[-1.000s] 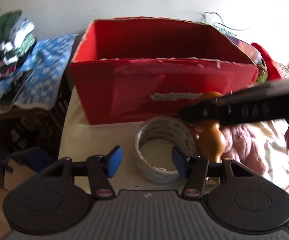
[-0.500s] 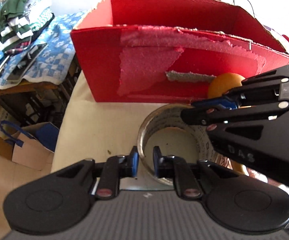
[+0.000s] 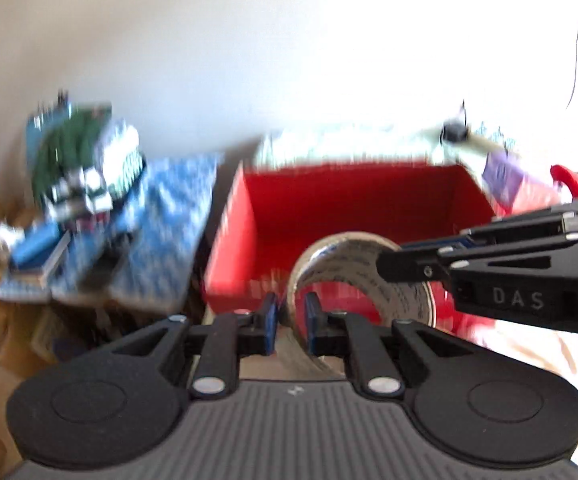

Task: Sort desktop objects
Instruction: 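Grip the tape roll rim with the right gripper and lift it, then carry the tape roll with the right gripper down into the red box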

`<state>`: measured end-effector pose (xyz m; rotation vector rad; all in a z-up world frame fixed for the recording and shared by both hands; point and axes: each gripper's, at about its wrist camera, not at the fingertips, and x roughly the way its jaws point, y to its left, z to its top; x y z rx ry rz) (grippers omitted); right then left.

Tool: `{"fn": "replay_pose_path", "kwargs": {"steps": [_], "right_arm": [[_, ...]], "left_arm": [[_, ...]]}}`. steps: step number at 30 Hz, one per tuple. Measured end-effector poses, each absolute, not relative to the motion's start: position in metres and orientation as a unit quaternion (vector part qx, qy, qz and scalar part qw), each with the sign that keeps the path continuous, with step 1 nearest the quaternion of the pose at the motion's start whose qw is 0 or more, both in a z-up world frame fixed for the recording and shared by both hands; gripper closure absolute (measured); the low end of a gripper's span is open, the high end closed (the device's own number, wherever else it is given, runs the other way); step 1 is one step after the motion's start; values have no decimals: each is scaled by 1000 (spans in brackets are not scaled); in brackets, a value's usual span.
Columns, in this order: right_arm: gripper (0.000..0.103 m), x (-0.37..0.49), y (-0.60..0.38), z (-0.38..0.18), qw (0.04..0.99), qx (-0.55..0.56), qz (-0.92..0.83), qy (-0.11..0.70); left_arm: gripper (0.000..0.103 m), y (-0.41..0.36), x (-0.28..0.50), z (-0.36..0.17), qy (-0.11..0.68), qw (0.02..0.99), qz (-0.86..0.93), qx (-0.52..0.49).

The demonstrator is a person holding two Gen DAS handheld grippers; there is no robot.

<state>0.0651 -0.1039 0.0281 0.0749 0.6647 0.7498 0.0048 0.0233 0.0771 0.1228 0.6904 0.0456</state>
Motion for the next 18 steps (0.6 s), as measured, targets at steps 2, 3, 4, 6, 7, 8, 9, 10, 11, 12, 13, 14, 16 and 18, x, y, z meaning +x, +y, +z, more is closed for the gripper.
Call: {"fn": "replay_pose_path", "kwargs": {"steps": [2, 3, 4, 6, 7, 8, 9, 10, 11, 12, 13, 14, 16, 18], "right_arm": [[94, 71, -113, 40, 882, 62, 357, 302], [94, 74, -117, 46, 884, 74, 355, 294], [94, 79, -118, 48, 889, 76, 346, 289], [94, 88, -118, 49, 899, 77, 325, 284], [94, 93, -119, 49, 903, 78, 315, 282], [94, 100, -117, 46, 905, 81, 303, 289], [94, 107, -116, 43, 906, 83, 291, 295], [94, 114, -115, 40, 907, 85, 280, 302], [94, 122, -113, 35, 906, 87, 271, 313], [94, 130, -111, 30, 905, 90, 262, 323], [94, 138, -110, 26, 904, 92, 252, 333], [94, 146, -107, 20, 903, 91, 244, 343], [94, 159, -102, 10, 901, 84, 228, 360], [94, 172, -94, -1, 896, 74, 217, 379]], "left_arm": [[93, 21, 18, 88, 322, 944, 11, 72], [93, 19, 25, 91, 317, 945, 4, 78], [93, 17, 32, 93, 312, 946, -3, 86], [93, 14, 50, 90, 313, 945, -17, 96], [93, 13, 61, 87, 317, 943, -24, 99], [93, 13, 71, 84, 322, 941, -31, 100], [93, 14, 81, 80, 329, 938, -38, 100], [93, 15, 92, 75, 335, 936, -45, 100], [94, 15, 102, 70, 345, 932, -53, 97], [94, 16, 113, 64, 356, 928, -59, 94], [94, 17, 124, 58, 367, 923, -65, 91], [94, 19, 136, 50, 379, 918, -70, 91], [94, 24, 156, 34, 401, 908, -75, 91], [94, 27, 175, 18, 423, 898, -76, 96]]}}
